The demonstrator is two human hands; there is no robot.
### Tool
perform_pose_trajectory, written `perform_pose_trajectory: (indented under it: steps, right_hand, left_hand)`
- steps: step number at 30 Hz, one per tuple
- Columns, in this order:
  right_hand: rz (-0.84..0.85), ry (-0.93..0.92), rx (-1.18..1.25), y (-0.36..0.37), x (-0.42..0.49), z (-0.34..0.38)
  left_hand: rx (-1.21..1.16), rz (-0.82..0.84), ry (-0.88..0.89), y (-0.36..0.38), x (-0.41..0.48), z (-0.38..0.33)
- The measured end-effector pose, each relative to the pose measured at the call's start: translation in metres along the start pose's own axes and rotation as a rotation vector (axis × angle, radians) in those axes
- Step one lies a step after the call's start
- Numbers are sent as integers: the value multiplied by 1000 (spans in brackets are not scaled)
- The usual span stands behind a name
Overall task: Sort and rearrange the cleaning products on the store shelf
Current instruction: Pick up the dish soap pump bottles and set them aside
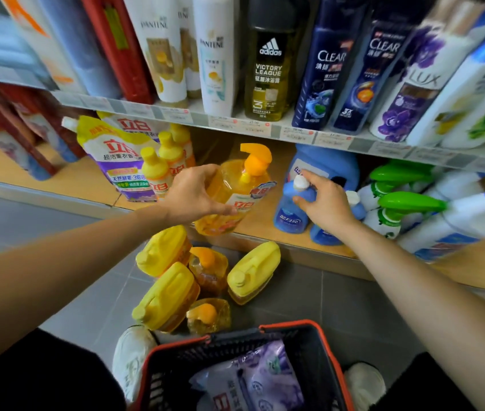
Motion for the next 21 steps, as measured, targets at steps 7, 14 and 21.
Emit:
perform_pose_trajectory:
  steps: [7, 14, 21]
  right_hand:
    - [281, -87, 466, -20, -42, 70]
    - [130, -130, 863, -28, -94, 126]
    - [56, -95, 855, -40, -136, 125]
  left_hand:
    - [-168, 205, 41, -36, -59, -38]
    - [-367, 306, 119, -21, -120, -69]
    - [-313, 341, 155, -18, -148, -75]
Point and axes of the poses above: each hand's wrist, its own x-axis towards the middle knuckle, its own y-axis out of the palm, z = x × y, the point moved 2 cm from there along x, towards the middle knuckle, and after that the axes turned 13 degrees about -y, right-handed, at the moved point
